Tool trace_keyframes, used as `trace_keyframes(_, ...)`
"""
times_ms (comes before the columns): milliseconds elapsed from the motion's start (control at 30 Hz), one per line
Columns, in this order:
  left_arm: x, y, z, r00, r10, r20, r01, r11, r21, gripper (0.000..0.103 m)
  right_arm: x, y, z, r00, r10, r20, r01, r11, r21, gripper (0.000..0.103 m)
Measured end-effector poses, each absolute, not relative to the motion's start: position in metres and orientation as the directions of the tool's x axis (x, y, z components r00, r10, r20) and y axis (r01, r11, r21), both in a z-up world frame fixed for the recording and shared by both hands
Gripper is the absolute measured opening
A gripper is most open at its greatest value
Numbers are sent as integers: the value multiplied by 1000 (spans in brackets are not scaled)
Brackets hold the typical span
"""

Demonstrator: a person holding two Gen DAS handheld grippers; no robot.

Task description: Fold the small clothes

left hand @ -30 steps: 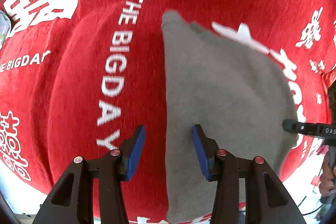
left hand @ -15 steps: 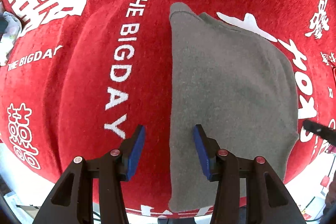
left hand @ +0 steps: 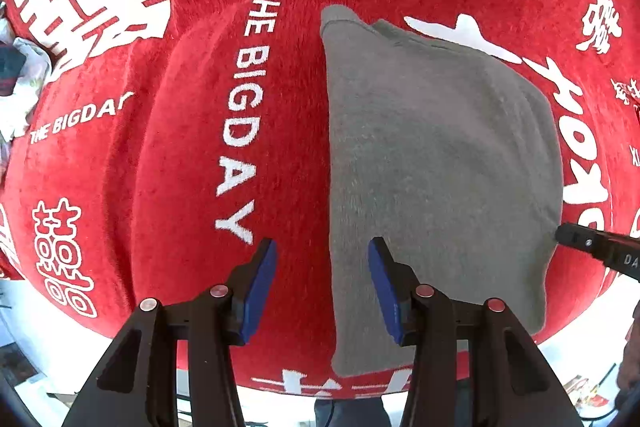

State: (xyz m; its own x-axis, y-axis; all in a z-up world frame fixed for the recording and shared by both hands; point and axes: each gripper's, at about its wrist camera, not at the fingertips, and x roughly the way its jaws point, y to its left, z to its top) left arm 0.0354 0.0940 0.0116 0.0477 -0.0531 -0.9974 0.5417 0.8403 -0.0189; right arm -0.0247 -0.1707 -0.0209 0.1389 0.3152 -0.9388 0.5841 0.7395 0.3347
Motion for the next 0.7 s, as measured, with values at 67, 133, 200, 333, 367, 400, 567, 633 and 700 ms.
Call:
trace_keyframes(67, 34, 96, 18, 45, -59, -997, 533, 846, -26, 49, -31, -174, -12, 134, 314, -940, 598, 731, 330, 11)
trace_keyframes(133, 33, 98, 22, 41, -60, -997, 517, 856, -30, 49, -33, -164, -10, 130, 311, -941, 607, 726, 324, 12)
trace_keyframes(200, 32, 99, 26, 28, -56, -998, 505, 862, -35, 49, -38, -163, -4, 121, 311, -943, 613, 724, 317, 12)
trace_keyframes(333, 27, 98, 36, 34, -26, -999, 516, 856, -5, 49, -39, -153, 5, 110, 315, -943, 622, 718, 312, 12)
trace_keyframes(367, 24, 97, 40, 38, -23, -999, 523, 852, 0, 49, -41, -151, 8, 109, 316, -943, 624, 716, 312, 12)
trace_keyframes(400, 23, 97, 42, 39, -19, -999, 530, 848, 4, 49, -40, -148, 10, 109, 316, -943, 626, 715, 312, 12)
trace_keyframes(567, 15, 94, 54, 22, 6, -1000, 551, 834, 18, 50, -43, -140, 24, 104, 308, -946, 634, 712, 301, 12)
trace_keyframes(633, 13, 94, 59, 18, 4, -1000, 546, 838, 14, 59, -44, -138, 30, 107, 305, -946, 635, 711, 301, 12)
trace_keyframes(700, 10, 94, 68, 54, 3, -999, 542, 840, 32, 96, -45, -135, 39, 109, 294, -950, 633, 716, 294, 12)
